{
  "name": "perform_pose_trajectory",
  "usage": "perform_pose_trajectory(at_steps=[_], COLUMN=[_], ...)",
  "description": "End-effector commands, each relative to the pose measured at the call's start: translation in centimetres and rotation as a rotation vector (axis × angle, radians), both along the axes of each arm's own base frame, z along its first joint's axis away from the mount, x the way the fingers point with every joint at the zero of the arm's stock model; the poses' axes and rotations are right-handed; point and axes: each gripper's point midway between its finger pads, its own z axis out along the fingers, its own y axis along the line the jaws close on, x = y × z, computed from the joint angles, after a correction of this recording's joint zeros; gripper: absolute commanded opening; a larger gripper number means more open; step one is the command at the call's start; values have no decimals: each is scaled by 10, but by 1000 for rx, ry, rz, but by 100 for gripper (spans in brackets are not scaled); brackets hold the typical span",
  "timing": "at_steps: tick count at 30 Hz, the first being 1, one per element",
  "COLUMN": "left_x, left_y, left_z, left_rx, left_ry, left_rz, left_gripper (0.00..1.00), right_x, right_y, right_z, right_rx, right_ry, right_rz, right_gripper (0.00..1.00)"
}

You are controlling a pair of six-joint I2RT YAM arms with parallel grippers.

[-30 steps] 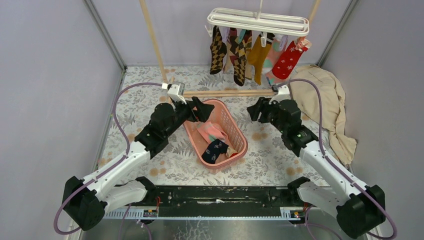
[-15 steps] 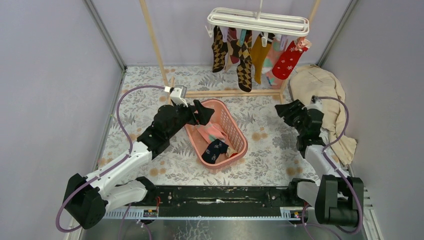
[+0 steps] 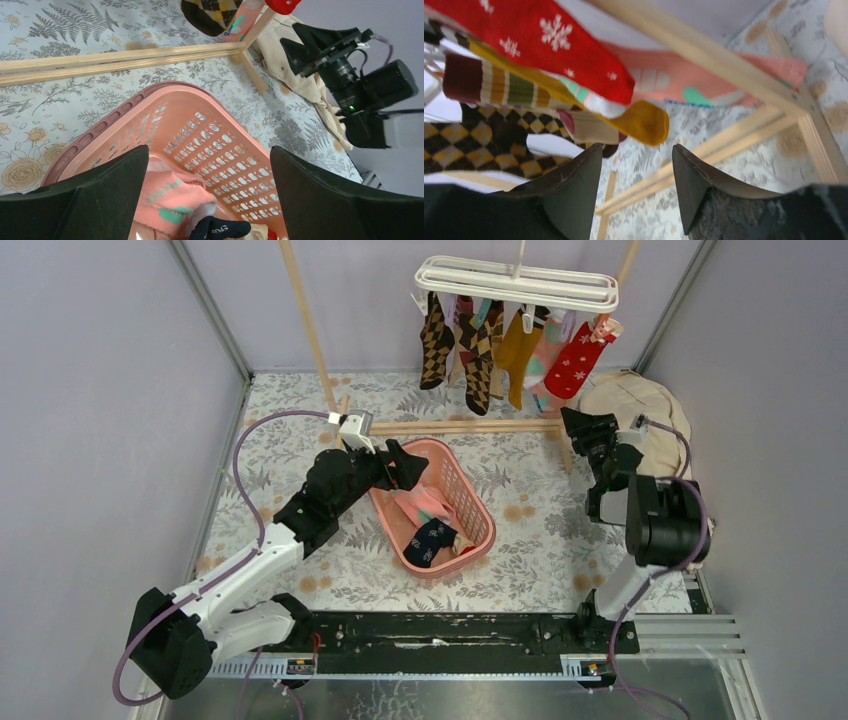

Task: Remove the socks clipped to the hanger
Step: Remove the sock from the hanger.

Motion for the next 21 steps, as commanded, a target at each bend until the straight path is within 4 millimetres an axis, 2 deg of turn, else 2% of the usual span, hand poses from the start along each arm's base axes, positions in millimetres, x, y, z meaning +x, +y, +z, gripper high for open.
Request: perform_pose_trajectory(at_steps=[1, 7, 11, 15, 21], left_x=[2, 5, 6, 8, 10], left_y=[-1, -2, -3, -5, -8], left_z=[7, 1, -1, -3, -8], left_rx=[-23, -13, -8, -3, -3], left_ry=[-25, -14, -10, -5, 7], left_rz=[-10, -14, -21, -21, -32], left_gripper=[99, 99, 99, 99, 99], right_x=[18, 51, 65, 74, 76], right_y=[-10, -18, -18, -18, -14], right_z=[80, 84, 96, 106, 116], right_rx=[53, -9, -68, -99, -162], right_ry=[-358, -402, -442, -466, -482], right_rz=[4, -18, -9, 2, 21], right_gripper=[60, 60, 61, 61, 58])
